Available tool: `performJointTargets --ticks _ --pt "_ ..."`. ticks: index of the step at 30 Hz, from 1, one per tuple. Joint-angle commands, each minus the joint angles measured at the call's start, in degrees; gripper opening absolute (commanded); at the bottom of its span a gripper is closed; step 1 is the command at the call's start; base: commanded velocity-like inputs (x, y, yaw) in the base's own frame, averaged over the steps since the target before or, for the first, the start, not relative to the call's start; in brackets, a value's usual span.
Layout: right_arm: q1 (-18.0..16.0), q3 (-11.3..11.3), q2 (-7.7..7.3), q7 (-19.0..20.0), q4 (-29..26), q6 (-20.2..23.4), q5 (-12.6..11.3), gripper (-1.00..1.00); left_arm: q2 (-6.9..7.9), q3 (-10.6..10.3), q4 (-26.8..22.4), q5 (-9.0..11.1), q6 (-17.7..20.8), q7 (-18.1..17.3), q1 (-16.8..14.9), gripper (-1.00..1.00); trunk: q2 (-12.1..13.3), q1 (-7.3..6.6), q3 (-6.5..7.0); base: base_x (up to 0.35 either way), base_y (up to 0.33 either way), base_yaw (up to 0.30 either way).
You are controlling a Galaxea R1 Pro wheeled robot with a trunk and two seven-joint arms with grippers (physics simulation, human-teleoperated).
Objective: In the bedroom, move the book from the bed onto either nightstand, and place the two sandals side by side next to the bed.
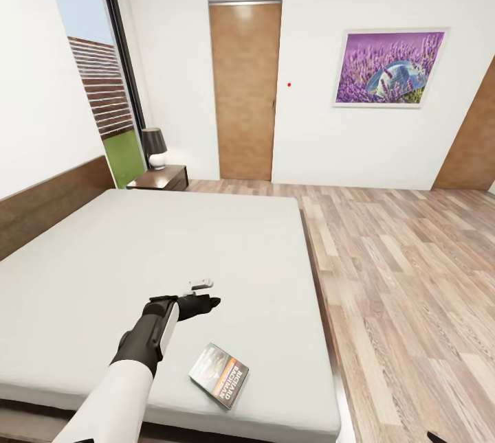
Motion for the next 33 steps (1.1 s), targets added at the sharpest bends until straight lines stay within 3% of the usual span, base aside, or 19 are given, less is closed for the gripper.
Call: performJointTargets --ticks 1,33 --pt "-0.13 0.47 -0.04 0.21 0.30 -0.53 -0.49 1.00 -0.09 0.36 -0.07 -0.59 0.23 -0.54 -0.06 1.00 -0.48 0.24 -0.26 0.000 0.000 0.000" --pt "-0.13 0.47 -0.04 0.21 0.29 -0.54 -0.49 1.00 -0.09 0.36 -0.06 -0.59 0.23 -0.54 -0.06 1.00 -13.31 7.26 -6.01 0.000 0.000 0.000"
